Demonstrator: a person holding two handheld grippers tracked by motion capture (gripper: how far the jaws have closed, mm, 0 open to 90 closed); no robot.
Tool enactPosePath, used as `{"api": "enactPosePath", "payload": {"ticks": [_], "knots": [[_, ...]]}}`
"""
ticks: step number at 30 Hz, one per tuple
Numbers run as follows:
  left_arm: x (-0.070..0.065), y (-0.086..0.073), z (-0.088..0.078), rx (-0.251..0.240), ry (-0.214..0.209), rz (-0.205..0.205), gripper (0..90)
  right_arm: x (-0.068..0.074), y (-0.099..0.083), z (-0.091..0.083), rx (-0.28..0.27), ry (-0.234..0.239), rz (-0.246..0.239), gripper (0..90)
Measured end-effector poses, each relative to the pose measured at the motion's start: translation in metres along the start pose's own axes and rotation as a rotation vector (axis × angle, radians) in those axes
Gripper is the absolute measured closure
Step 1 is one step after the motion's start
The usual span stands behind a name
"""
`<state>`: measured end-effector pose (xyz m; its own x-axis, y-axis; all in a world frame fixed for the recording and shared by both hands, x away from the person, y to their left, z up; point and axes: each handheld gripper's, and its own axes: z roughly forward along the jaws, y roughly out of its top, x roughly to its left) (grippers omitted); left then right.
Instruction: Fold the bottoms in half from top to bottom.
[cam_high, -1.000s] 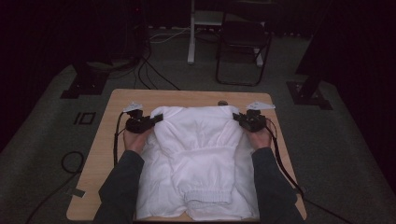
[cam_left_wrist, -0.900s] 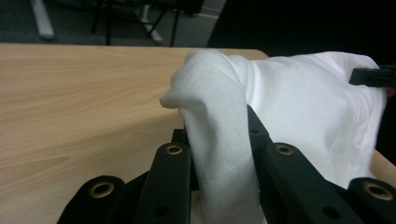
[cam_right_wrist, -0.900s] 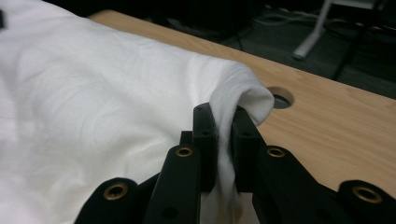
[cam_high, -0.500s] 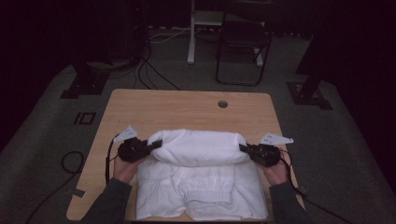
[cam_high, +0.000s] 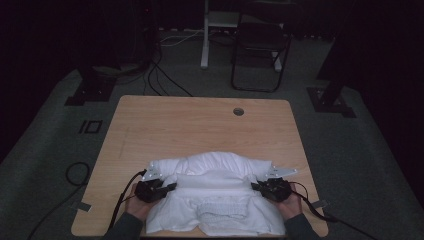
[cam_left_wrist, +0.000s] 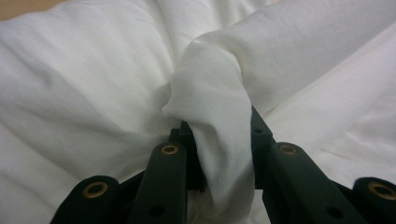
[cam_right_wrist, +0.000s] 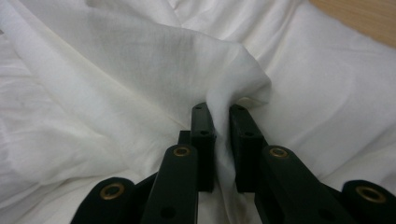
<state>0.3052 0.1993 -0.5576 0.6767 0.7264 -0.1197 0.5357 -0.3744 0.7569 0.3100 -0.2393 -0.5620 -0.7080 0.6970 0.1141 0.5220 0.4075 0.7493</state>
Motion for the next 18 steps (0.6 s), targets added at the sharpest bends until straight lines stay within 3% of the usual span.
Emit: {"api": "enactPosePath", "payload": {"ticks": [4, 6, 10, 14, 18], "knots": [[0.004, 0.006, 0.007, -0.013, 0.023, -0.033, 76.1, -0.004, 0.007, 0.007, -0.002, -0.044, -0.027, 81.6], [0.005, 0.010, 0.011, -0.009, 0.032, -0.030, 76.1, -0.016, 0.018, 0.016, -0.007, -0.086, -0.023, 81.6], [0.013, 0.016, 0.017, -0.020, 0.057, -0.029, 75.9, -0.034, 0.033, 0.030, -0.021, -0.094, 0.033, 81.5], [0.027, 0.026, 0.024, -0.024, 0.111, -0.025, 75.9, -0.035, 0.045, 0.040, -0.007, -0.119, 0.033, 81.5], [0.043, 0.041, 0.035, -0.017, 0.169, -0.024, 76.0, -0.040, 0.053, 0.049, -0.011, -0.111, 0.056, 81.4]]}}
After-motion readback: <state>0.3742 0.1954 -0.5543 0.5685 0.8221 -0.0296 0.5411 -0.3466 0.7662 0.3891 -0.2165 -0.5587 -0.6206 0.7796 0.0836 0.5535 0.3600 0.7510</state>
